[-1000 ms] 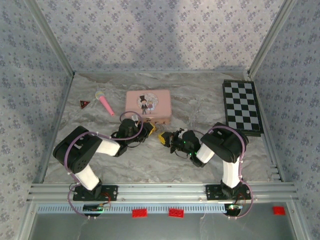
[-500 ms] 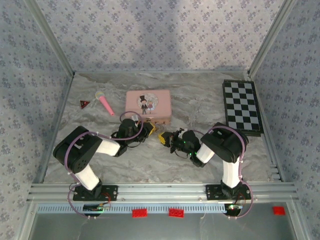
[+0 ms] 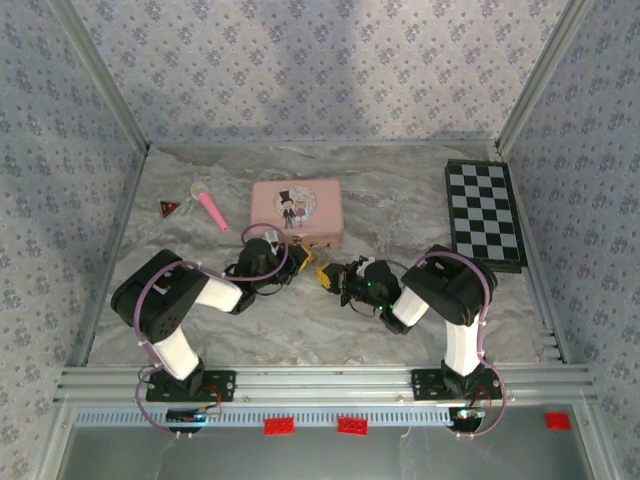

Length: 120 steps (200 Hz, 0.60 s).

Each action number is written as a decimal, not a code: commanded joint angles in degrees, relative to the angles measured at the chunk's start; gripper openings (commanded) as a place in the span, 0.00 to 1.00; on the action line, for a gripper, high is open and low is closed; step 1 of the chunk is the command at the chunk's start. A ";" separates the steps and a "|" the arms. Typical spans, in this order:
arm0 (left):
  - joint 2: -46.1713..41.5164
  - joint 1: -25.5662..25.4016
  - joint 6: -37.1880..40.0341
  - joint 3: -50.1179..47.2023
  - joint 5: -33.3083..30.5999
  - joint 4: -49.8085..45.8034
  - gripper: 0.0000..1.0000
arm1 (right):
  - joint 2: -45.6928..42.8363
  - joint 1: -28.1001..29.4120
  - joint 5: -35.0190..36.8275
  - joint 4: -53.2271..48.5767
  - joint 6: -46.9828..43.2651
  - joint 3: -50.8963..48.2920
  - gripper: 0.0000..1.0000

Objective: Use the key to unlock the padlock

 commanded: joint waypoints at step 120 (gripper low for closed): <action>-2.16 -1.86 0.39 0.94 1.14 5.13 0.00 | 0.28 -0.84 0.11 0.48 -0.42 2.75 0.00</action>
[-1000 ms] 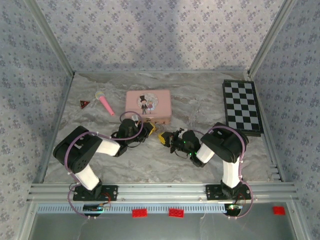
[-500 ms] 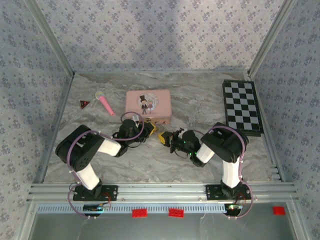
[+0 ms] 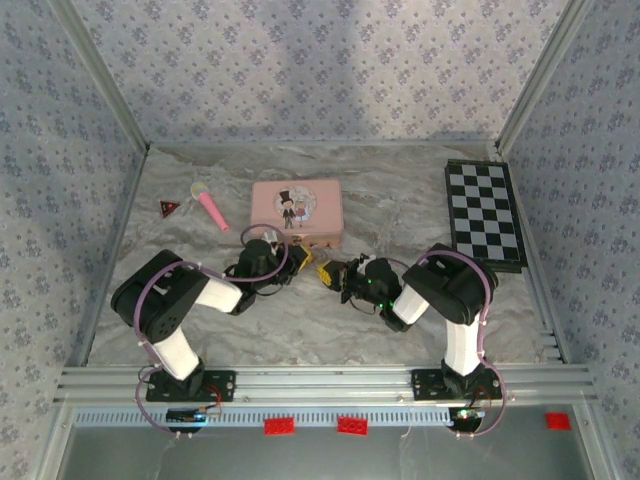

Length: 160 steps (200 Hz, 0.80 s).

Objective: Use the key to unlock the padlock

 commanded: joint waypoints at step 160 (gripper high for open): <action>-2.98 -0.97 0.54 3.44 3.16 4.13 0.00 | 0.59 -0.04 2.46 1.27 0.24 0.95 0.00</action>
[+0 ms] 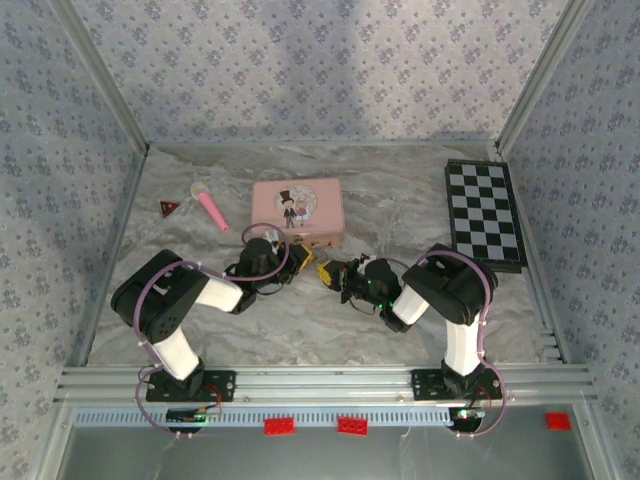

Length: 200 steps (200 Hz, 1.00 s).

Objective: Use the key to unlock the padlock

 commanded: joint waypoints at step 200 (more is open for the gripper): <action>-3.60 -2.89 0.87 4.48 2.79 2.64 0.00 | -0.89 -0.94 0.15 1.02 -1.05 2.67 0.00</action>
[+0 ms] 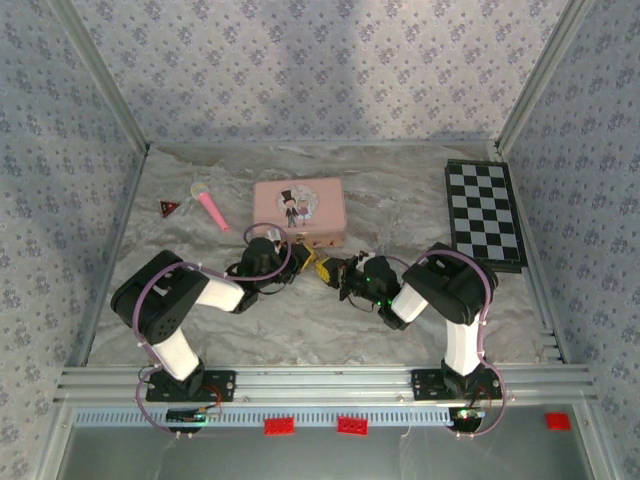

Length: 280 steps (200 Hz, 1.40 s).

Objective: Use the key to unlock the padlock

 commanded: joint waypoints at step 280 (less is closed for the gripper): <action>-2.64 -4.36 0.46 6.35 4.54 0.24 0.00 | 0.89 -3.70 -3.26 -2.33 -3.91 6.25 0.00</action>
